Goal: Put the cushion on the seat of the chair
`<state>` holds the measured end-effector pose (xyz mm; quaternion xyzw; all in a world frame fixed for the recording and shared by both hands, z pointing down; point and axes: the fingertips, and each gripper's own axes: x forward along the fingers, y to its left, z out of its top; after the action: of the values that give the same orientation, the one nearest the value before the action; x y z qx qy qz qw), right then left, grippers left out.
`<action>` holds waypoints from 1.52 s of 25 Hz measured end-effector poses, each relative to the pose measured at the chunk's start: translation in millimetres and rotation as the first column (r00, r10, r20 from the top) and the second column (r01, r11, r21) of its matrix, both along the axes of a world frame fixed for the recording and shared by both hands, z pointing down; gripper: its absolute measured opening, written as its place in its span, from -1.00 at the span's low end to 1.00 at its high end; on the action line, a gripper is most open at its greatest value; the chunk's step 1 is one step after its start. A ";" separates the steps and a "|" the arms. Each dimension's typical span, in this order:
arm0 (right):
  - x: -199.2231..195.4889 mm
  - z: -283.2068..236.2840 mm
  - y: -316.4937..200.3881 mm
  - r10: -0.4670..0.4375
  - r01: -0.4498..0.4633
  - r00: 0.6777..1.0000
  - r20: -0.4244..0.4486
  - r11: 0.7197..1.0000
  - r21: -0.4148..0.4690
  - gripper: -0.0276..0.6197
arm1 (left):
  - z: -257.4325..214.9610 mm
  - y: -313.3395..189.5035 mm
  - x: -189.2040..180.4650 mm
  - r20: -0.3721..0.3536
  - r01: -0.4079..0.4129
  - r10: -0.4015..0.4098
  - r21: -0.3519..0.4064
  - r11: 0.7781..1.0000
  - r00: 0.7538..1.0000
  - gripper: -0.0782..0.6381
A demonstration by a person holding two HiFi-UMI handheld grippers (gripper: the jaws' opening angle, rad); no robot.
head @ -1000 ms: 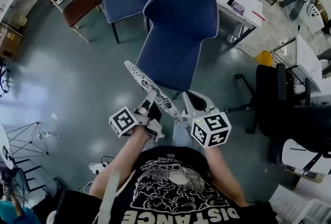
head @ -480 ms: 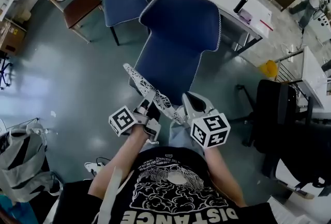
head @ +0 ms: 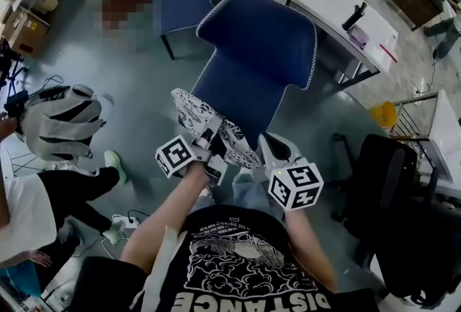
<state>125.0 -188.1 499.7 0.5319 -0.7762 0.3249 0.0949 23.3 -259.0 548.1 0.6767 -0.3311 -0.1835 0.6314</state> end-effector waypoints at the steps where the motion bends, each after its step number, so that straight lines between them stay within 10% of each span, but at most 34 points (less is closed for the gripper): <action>1: 2.1 1.5 -3.3 -0.013 0.013 1.000 0.005 1.000 -0.001 -0.92 | 3.0 -3.9 1.6 0.011 0.011 -0.010 -0.005 1.000 1.000 -0.74; 15: 8.7 16.1 -49.7 -0.096 0.098 0.994 0.055 0.995 -0.026 -0.92 | 14.0 -60.3 23.2 0.052 0.018 -0.018 0.004 1.000 0.999 -0.73; 38: 27.7 62.9 -136.7 0.171 -0.171 0.985 -0.019 0.964 -0.201 -0.92 | 107.0 -186.1 80.2 0.037 -0.238 0.246 -0.159 0.958 0.968 -0.71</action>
<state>152.6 -324.8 562.6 0.5847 -0.6903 0.4086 0.1206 103.6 -445.1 655.1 0.6666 -0.2766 -0.0598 0.6896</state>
